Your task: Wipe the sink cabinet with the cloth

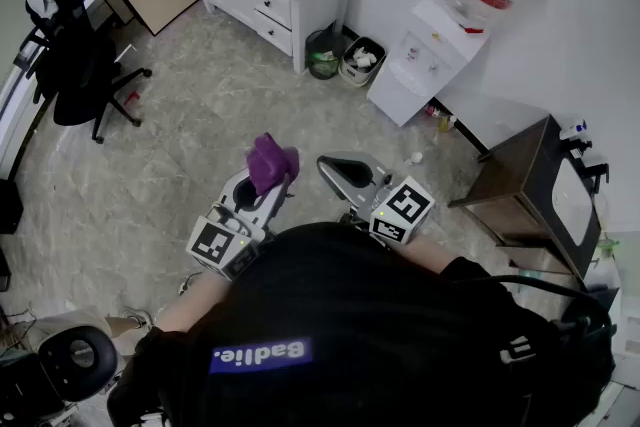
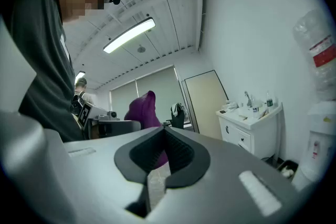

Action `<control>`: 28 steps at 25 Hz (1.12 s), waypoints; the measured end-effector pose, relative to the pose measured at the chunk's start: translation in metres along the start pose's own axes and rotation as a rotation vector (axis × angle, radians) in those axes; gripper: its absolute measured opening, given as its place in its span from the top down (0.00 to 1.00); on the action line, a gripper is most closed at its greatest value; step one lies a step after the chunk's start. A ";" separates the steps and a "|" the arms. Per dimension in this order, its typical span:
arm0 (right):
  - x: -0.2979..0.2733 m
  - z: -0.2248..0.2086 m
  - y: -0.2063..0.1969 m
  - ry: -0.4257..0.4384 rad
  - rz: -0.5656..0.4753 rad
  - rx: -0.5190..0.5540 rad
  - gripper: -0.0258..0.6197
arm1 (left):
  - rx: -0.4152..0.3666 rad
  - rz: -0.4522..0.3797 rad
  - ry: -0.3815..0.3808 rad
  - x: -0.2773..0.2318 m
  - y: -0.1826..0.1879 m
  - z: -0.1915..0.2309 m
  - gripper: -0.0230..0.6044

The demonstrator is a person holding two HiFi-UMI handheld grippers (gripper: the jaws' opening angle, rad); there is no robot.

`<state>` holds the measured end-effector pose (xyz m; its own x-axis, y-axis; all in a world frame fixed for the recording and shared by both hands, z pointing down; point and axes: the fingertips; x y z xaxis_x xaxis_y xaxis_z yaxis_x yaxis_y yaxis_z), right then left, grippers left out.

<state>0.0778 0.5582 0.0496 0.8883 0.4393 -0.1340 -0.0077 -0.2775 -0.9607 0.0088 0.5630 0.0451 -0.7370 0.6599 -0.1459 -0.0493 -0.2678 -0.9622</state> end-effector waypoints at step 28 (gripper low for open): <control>0.037 -0.078 0.019 0.074 -0.036 -0.039 0.96 | -0.006 0.000 0.135 -0.069 0.025 -0.005 0.83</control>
<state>0.1468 0.5024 0.0454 0.9191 0.3858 -0.0801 0.0413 -0.2964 -0.9542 0.0615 0.5138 0.0301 -0.6395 0.7486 -0.1749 -0.0454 -0.2638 -0.9635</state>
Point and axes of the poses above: the fingertips, and each gripper's own axes: x backward along the fingers, z to its left, y out of its top, and after that the axes turned 7 degrees about z, right-handed
